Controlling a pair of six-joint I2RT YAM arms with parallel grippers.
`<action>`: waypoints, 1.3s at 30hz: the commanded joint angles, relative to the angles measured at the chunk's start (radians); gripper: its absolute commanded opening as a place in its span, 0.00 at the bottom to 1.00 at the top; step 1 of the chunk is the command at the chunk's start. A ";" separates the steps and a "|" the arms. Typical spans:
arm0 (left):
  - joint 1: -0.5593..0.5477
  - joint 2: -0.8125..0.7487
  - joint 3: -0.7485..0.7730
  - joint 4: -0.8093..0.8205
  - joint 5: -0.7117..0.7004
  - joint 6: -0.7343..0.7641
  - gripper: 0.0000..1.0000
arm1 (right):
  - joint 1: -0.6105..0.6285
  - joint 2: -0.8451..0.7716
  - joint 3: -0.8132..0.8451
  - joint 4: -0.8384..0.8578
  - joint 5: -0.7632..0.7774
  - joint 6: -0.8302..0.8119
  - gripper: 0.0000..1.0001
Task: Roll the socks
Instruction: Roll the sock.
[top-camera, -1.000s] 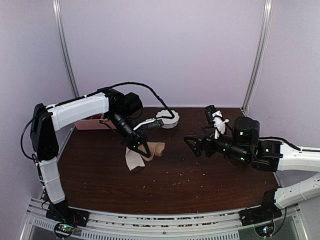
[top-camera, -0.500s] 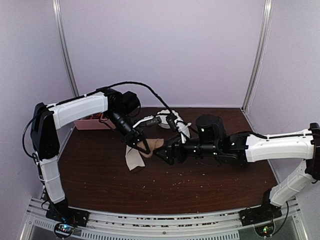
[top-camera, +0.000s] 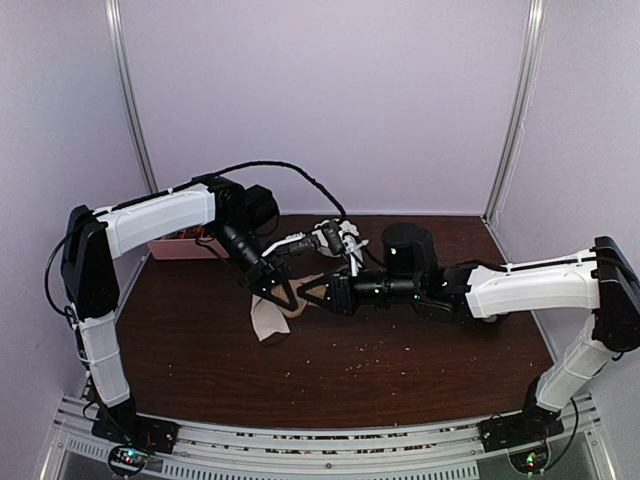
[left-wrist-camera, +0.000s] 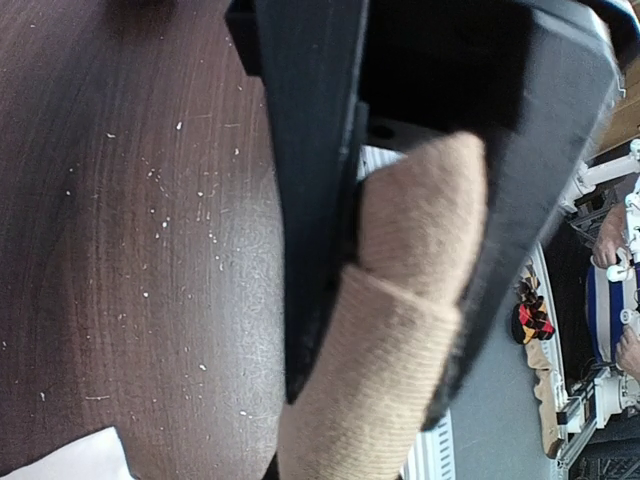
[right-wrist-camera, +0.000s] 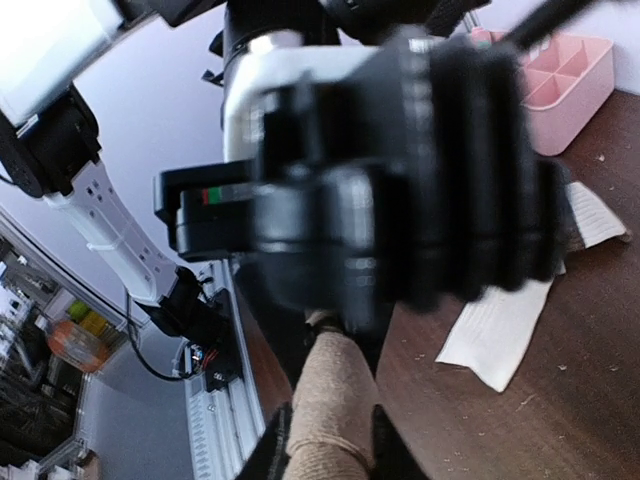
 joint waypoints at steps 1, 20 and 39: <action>0.005 -0.019 0.017 -0.039 0.038 0.058 0.00 | -0.031 0.012 -0.004 0.087 -0.089 0.069 0.12; -0.072 -0.322 -0.172 0.393 -0.480 0.029 0.51 | -0.017 0.011 -0.039 0.279 0.170 0.336 0.00; -0.142 -0.419 -0.301 0.616 -0.792 0.107 0.49 | -0.009 0.115 -0.041 0.438 0.134 0.674 0.00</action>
